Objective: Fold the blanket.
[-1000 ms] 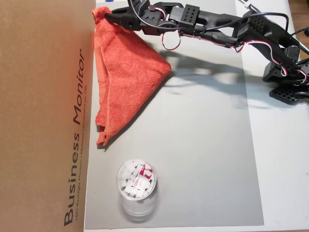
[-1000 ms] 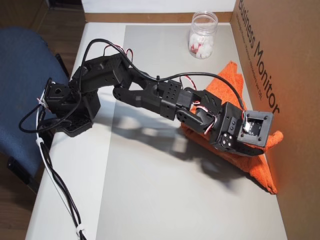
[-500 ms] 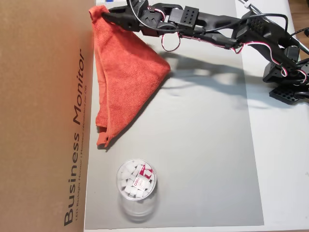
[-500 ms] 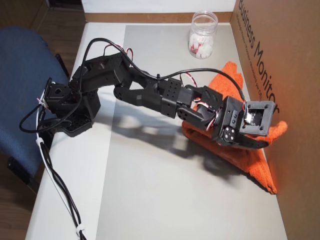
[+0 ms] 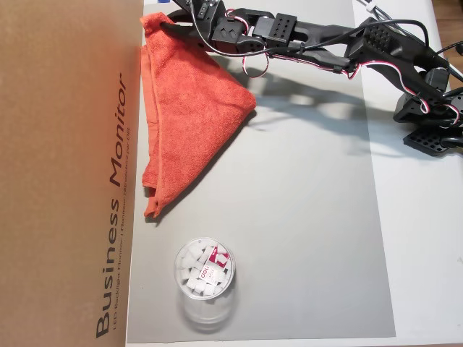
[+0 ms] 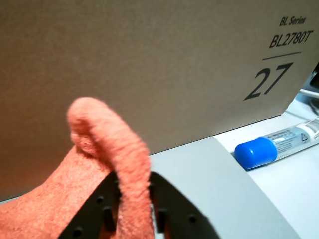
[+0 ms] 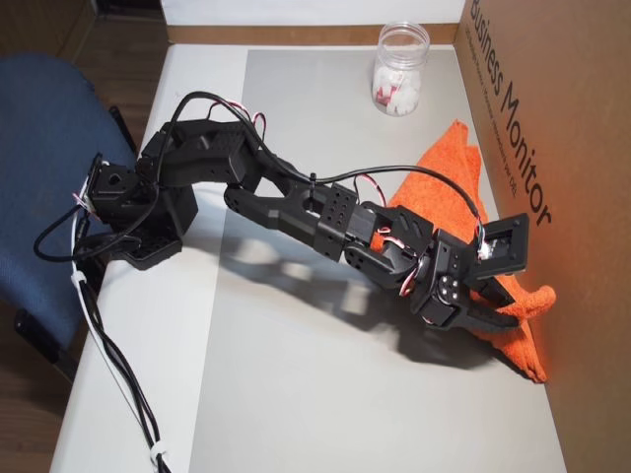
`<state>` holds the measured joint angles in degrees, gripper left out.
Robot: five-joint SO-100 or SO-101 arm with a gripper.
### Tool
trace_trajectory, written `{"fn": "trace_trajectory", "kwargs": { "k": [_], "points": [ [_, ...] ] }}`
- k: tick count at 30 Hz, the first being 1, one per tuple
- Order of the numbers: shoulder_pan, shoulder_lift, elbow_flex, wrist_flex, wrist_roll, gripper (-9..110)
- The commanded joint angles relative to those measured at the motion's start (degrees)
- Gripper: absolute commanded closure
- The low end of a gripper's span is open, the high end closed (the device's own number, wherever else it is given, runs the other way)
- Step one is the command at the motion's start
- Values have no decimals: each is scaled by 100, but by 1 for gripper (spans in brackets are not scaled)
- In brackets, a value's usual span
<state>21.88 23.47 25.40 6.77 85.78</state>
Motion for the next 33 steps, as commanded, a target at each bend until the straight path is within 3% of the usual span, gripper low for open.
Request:
{"fn": "trace_trajectory", "kwargs": {
  "k": [1, 16, 23, 33],
  "points": [
    [-26, 114, -44, -132, -149, 92],
    [-79, 211, -44, -53, -176, 89],
    [-62, 167, -44, -44, -176, 100],
    [18, 123, 448, -44, -439, 100]
  ]
}}
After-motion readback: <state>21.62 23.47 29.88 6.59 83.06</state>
